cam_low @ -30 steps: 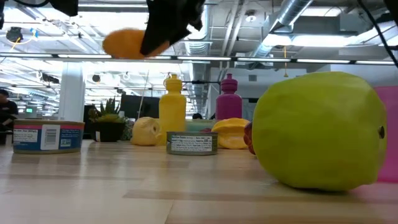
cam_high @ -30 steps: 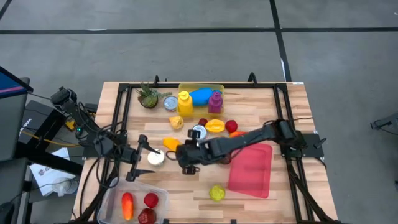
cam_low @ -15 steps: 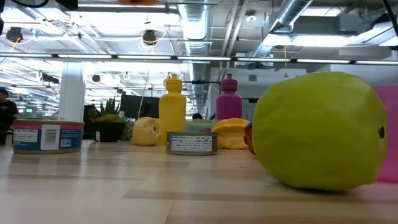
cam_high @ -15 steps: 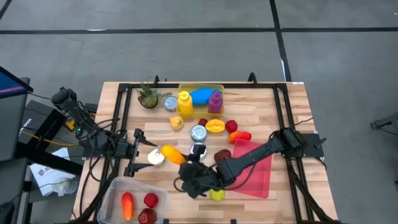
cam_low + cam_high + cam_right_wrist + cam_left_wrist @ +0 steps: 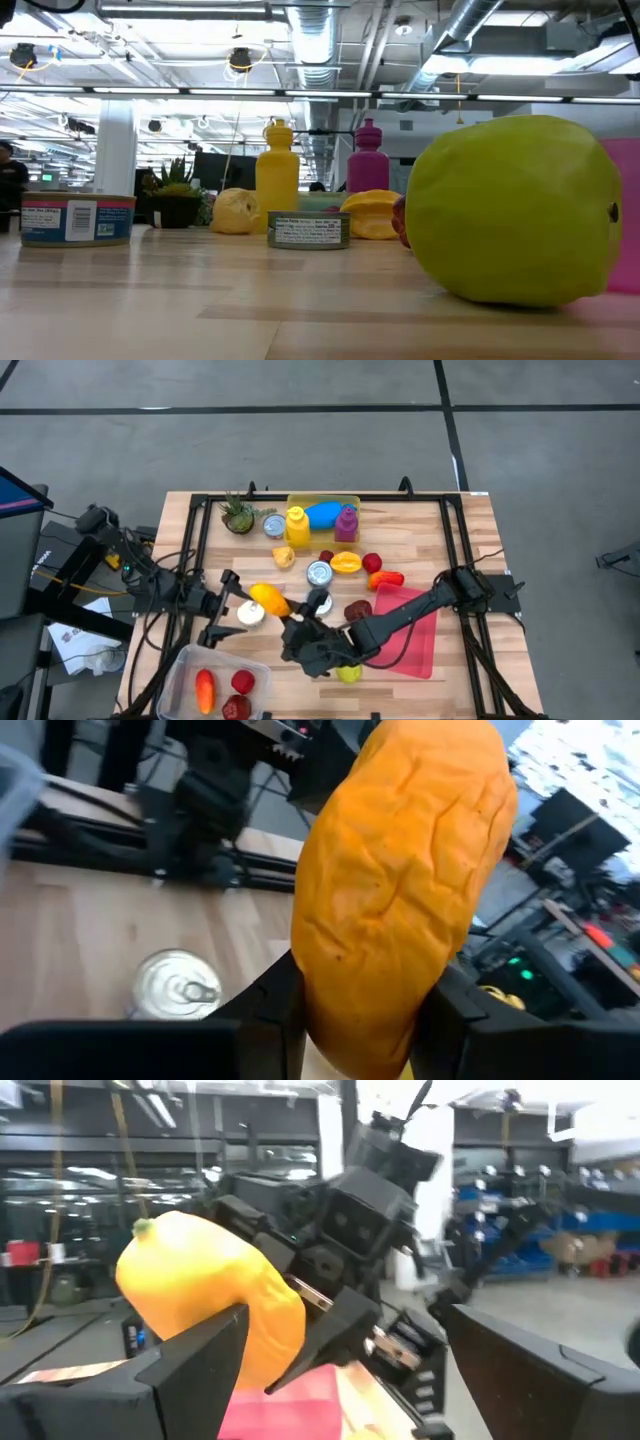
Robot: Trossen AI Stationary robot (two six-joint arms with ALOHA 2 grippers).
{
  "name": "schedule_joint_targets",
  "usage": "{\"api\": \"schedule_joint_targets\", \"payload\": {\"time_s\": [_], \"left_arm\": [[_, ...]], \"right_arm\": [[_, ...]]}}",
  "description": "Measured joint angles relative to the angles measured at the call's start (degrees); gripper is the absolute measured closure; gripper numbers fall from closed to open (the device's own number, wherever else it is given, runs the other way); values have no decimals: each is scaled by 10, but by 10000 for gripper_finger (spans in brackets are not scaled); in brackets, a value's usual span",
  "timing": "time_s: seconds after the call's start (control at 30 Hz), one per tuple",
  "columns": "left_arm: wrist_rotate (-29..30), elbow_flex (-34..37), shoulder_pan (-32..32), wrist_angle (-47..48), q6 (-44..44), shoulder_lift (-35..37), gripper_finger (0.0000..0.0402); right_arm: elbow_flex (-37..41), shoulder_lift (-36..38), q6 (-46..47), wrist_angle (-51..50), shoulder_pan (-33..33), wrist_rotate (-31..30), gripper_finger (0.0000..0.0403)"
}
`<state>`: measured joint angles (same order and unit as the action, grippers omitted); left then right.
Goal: Pick & Place Food Item
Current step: Put the left yellow mango into the white bin
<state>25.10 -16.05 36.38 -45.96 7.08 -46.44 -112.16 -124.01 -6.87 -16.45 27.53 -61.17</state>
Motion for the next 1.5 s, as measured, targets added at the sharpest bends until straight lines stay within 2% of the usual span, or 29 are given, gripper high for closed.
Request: {"api": "schedule_joint_targets", "payload": {"time_s": [0.23, 0.37, 0.47, 0.53, 0.67, 1.0, 1.17, 1.27, 1.43, 1.5], "left_arm": [[5, 0, -41, 2, -14, 16, 64], [61, 2, -55, 26, -13, 26, 64], [59, 1, -62, 58, -17, 43, 64], [35, 1, -66, 50, -33, 46, 64], [-53, 1, -73, 18, -49, 36, 64], [-129, 1, -118, -137, -65, -103, 64], [-142, 1, -127, -169, -65, -135, 67], [-155, 1, -127, -172, -61, -132, 89], [-171, 1, -121, -151, -61, -123, 182], [-171, 1, -121, -131, -61, -114, 195]], "right_arm": [[0, 0, -7, 3, 5, -40, 291], [-1, 0, -17, 9, 21, -30, 292], [-1, 0, -17, 8, 27, -36, 292], [-1, 0, -15, 10, 26, -43, 292], [-1, 0, -14, 18, 15, -41, 292], [-1, 0, -13, 39, -16, 35, 292], [-1, -1, -11, 37, -27, 85, 292], [-1, -1, -4, 33, -31, 106, 292], [-1, -1, 1, 27, -31, 127, 292], [-1, -1, 2, 20, -31, 134, 284]]}}
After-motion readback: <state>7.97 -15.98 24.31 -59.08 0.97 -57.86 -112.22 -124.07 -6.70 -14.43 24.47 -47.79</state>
